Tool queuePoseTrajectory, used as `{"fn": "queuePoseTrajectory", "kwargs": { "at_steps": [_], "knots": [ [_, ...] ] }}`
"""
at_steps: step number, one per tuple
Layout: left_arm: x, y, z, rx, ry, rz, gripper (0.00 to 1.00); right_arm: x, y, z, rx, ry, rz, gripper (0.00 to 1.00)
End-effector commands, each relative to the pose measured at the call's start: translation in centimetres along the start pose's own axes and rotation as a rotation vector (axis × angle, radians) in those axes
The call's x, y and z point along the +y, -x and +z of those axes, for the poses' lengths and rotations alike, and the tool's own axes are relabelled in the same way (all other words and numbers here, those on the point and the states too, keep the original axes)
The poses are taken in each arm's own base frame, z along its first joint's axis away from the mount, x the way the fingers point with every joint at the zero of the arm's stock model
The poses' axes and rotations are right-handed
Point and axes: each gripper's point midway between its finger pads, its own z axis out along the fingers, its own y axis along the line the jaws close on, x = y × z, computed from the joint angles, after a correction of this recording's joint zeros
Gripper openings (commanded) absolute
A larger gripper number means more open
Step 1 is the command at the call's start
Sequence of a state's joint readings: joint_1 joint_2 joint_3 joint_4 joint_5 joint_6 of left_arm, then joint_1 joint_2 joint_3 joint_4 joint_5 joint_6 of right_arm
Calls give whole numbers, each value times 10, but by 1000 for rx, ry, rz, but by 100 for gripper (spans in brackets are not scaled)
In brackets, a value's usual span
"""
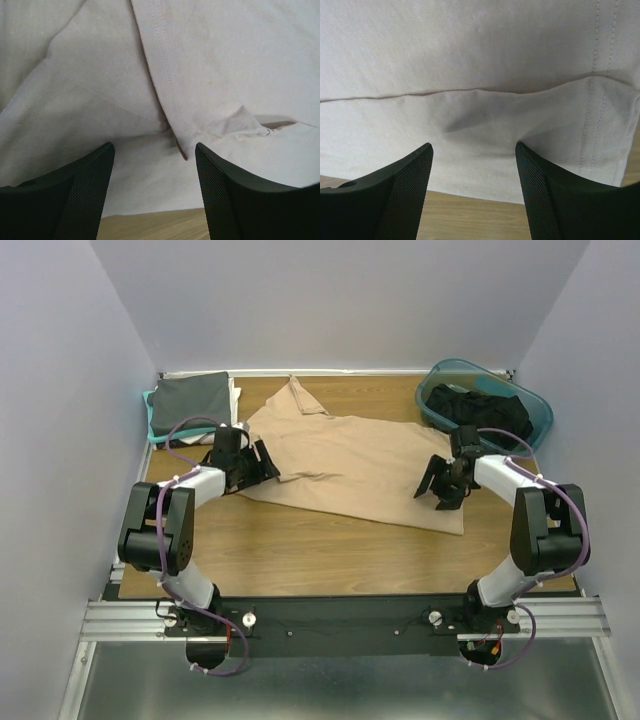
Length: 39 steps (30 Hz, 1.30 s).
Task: Fold and stack the t-shirts
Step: Fold the tshirt
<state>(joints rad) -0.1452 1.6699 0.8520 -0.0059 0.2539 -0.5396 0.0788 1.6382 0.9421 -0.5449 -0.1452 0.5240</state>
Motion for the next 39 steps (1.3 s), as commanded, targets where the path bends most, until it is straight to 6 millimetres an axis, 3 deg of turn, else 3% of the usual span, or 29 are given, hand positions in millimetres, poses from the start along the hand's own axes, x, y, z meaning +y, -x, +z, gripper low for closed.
{"fn": "queuePoseTrajectory", "kwargs": {
  "at_steps": [1, 9, 11, 14, 16, 20, 24, 32, 39],
  "knots": [
    [32, -57, -15, 146, 108, -83, 75, -32, -63, -3, 194, -104, 74, 74],
    [47, -90, -46, 167, 167, -120, 75, -41, -94, -19, 237, -110, 106, 74],
    [49, -91, -53, 155, 188, -115, 75, -40, -99, -22, 247, -105, 106, 74],
    [43, -79, -64, 110, 179, -104, 74, -32, -97, -27, 241, -85, 90, 74],
    [28, -62, -72, 58, 137, -96, 74, -26, -92, -31, 232, -72, 80, 74],
    [8, -51, -81, 38, 87, -82, 72, -10, -67, -41, 181, -39, 59, 74],
    [1, -60, -80, 62, 77, -78, 70, -2, -56, -43, 167, -31, 48, 74],
    [-23, -73, -61, 113, 47, -34, 66, -1, -54, -40, 170, -36, 39, 74],
    [-23, -72, -51, 119, 78, -17, 59, -5, -59, -40, 174, -44, 44, 74]
  ]
}}
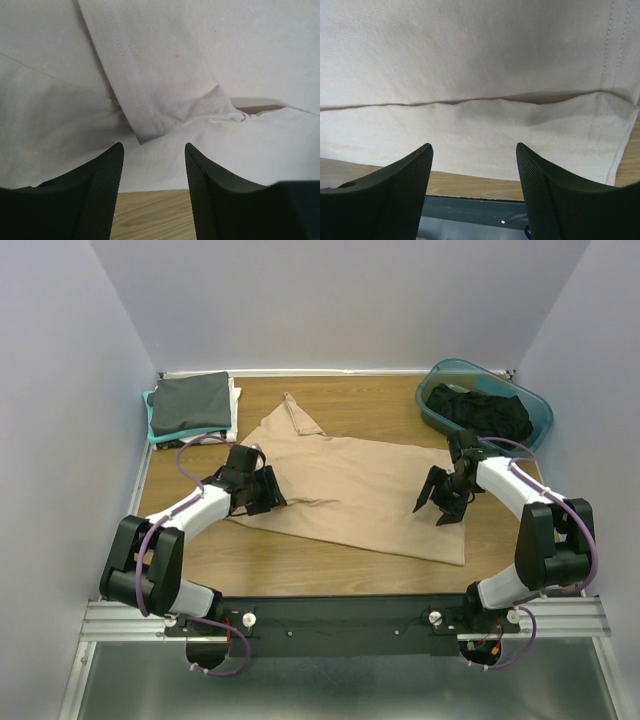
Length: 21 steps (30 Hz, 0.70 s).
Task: Fold and stack the t-shirts
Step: Fold the tshirt
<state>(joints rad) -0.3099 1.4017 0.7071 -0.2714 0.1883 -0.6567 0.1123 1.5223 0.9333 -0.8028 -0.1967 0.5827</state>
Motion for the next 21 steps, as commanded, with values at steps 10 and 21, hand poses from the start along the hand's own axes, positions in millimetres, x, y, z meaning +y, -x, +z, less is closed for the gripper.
{"fn": "queuePoseTrajectory", "kwargs": {
  "at_steps": [10, 21],
  "knots": [
    [-6, 15, 16, -16, 31, 21, 49, -5, -9, 2, 14, -13, -5, 75],
    [-22, 27, 18, -35, 3, 35, 4, -5, -8, 2, 15, -14, -5, 75]
  ]
}}
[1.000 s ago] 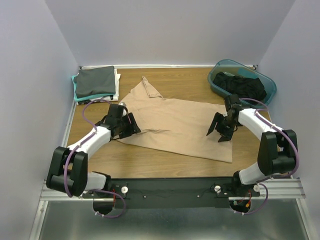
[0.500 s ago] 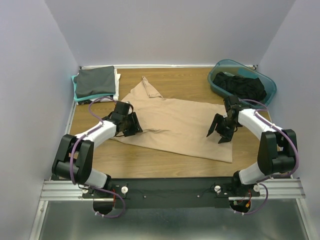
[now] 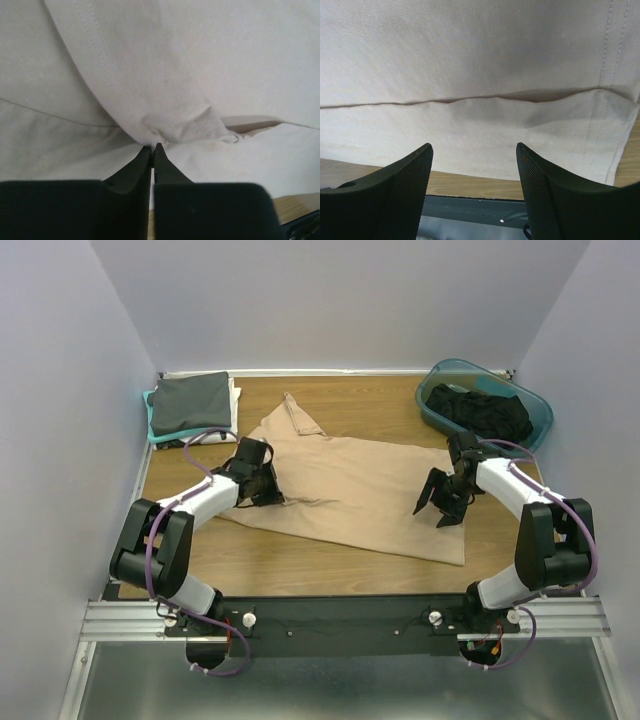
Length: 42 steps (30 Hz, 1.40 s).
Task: Fold and stack the t-shirts
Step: Fold the tshirt
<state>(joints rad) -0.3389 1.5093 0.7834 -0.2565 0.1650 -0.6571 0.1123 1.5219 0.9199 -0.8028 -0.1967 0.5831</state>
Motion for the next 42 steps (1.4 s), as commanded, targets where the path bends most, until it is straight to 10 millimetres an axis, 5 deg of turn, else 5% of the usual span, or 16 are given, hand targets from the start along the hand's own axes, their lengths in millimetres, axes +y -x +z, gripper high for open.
{"fn": "queuePoseTrajectory", "kwargs": {
  "at_steps": [1, 25, 42],
  "knots": [
    [-13, 19, 1, -42, -13, 16, 3, -2, -4, 0, 5, -8, -4, 75],
    [-71, 62, 41, -38, -55, 127, 1, -6, -2, 5, 2, -32, 10, 75],
    [-94, 55, 60, 16, -95, 192, 1, -9, -5, 9, 14, -44, 18, 75]
  ]
}}
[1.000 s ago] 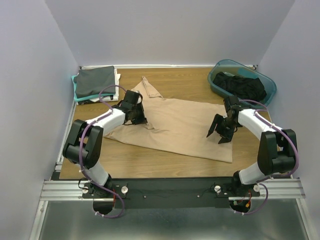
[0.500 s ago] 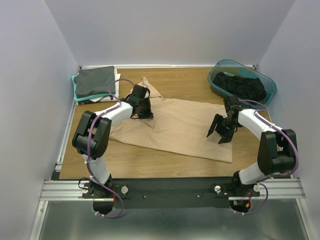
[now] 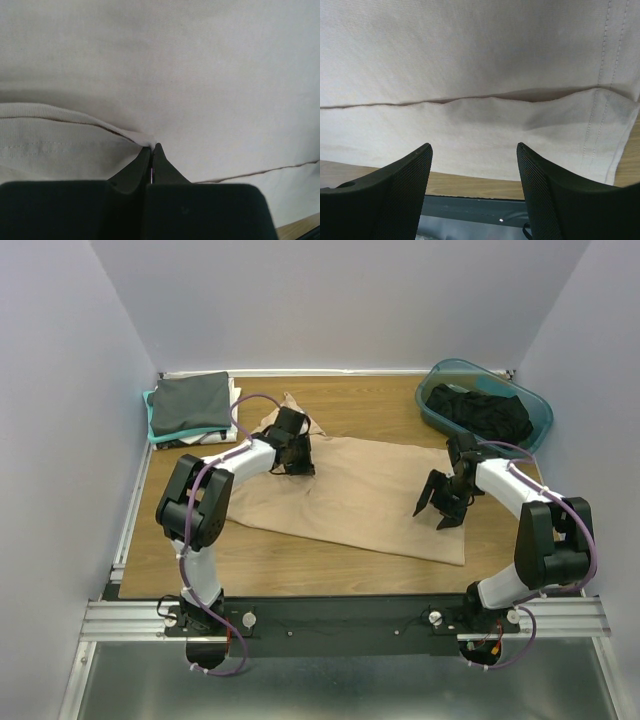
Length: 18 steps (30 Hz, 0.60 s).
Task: Fold and stack the t-shirts
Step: Fold the tshirt
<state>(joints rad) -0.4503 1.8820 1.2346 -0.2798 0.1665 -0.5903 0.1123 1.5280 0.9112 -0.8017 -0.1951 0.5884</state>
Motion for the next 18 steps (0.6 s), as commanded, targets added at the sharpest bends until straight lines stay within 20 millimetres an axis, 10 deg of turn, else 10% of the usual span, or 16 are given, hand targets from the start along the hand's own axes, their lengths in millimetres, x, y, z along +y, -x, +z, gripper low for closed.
{"fn": "queuePoseTrajectory", "kwargs": {
  "at_steps": [1, 18],
  "knots": [
    [-8, 0, 3, 13, -20, 29, 2, -6, -2, 6, 3, -34, 9, 75],
    [-31, -9, 9, 41, -77, 74, 8, -7, -4, 5, 1, -33, 9, 76]
  ]
}}
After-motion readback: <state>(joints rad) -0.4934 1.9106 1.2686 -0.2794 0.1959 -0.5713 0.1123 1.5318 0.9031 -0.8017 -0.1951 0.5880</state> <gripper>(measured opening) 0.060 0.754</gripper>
